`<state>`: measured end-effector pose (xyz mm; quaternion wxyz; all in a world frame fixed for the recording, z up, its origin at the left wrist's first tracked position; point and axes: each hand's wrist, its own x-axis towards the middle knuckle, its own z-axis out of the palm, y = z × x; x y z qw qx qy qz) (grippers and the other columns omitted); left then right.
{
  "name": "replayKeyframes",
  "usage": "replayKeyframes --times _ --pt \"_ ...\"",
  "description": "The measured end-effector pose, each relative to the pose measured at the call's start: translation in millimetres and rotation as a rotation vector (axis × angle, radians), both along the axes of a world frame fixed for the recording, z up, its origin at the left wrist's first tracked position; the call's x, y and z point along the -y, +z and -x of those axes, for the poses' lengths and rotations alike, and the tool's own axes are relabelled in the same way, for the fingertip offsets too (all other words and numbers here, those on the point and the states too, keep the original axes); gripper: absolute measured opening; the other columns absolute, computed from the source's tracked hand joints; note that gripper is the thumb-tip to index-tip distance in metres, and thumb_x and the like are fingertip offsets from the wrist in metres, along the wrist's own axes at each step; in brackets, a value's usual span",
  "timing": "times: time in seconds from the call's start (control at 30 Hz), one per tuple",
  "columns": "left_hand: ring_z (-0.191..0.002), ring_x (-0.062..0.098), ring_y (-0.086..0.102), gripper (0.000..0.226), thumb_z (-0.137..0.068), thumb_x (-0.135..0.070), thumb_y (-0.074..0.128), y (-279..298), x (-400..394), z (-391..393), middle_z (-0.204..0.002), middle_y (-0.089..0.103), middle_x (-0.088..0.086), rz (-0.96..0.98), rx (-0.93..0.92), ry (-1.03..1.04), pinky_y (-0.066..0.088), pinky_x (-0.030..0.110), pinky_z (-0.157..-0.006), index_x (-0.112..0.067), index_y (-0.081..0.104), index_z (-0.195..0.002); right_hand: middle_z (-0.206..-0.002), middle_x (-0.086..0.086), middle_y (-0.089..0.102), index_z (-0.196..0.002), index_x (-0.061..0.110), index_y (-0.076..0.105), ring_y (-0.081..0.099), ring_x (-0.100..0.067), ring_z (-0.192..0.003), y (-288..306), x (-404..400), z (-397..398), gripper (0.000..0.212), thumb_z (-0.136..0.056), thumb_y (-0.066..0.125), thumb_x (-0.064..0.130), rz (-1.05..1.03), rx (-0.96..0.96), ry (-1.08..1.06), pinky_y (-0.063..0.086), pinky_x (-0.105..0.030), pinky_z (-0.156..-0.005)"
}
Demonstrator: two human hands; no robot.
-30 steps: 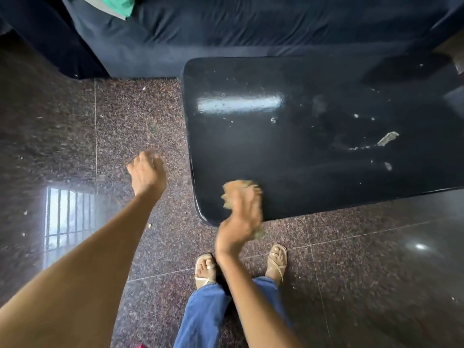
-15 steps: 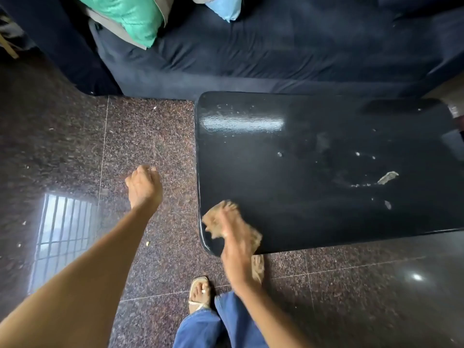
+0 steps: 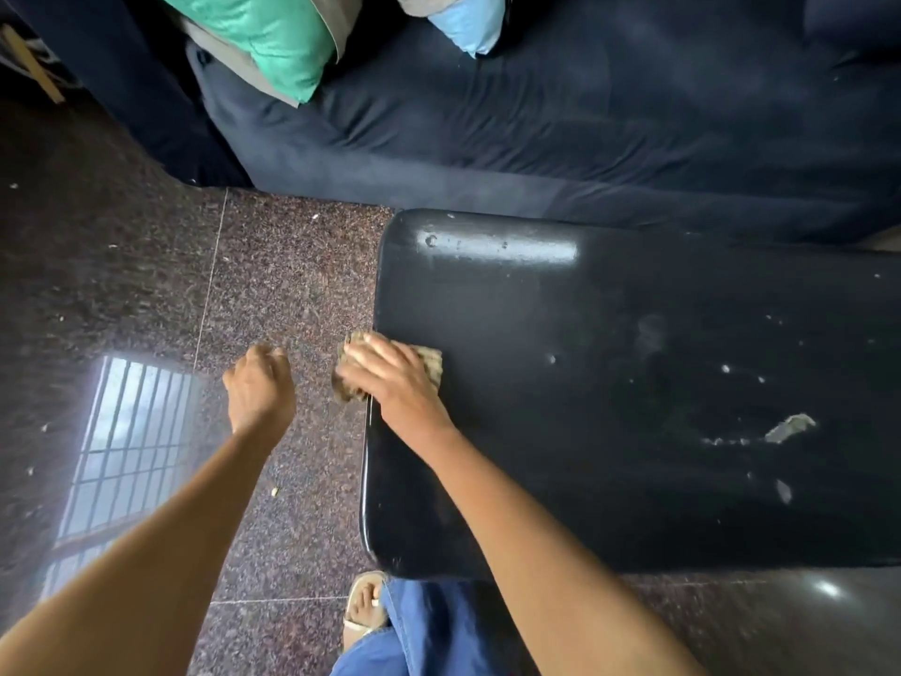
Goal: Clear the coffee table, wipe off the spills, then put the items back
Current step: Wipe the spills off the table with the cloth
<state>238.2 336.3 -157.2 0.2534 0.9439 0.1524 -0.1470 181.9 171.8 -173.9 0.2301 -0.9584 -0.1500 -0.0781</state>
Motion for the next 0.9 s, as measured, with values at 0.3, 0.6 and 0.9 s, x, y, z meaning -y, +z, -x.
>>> replayKeyframes --times 0.3,0.6,0.9 --pt "-0.112 0.042 0.05 0.04 -0.101 -0.025 0.031 -21 29 -44 -0.117 0.059 0.027 0.032 0.048 0.032 0.04 0.046 -0.091 0.002 0.054 -0.119 -0.116 -0.006 0.066 -0.1 0.026 0.073 0.06 -0.03 -0.108 -5 61 -168 0.038 -0.081 0.044 0.009 0.093 0.089 -0.099 0.047 -0.049 -0.086" --pt "-0.107 0.044 0.051 0.04 -0.101 -0.024 0.03 -5 36 -60 -0.112 0.059 0.03 0.015 0.033 0.081 0.04 0.047 -0.088 0.005 0.054 -0.114 -0.126 -0.004 0.06 -0.113 0.017 0.067 0.053 -0.028 -0.116 -1 163 -168 0.064 -0.065 0.035 -0.012 -0.12 -0.039 -0.757 0.041 -0.034 -0.095" --pt "-0.111 0.043 0.05 0.036 -0.101 -0.017 0.03 13 47 -38 -0.115 0.058 0.033 0.027 0.029 0.047 0.038 0.044 -0.093 0.005 0.054 -0.117 -0.12 0.0 0.059 -0.114 0.02 0.061 0.057 -0.022 -0.107 25 6 -71 0.032 -0.095 0.036 0.025 0.007 -0.049 -0.231 0.047 -0.04 -0.079"
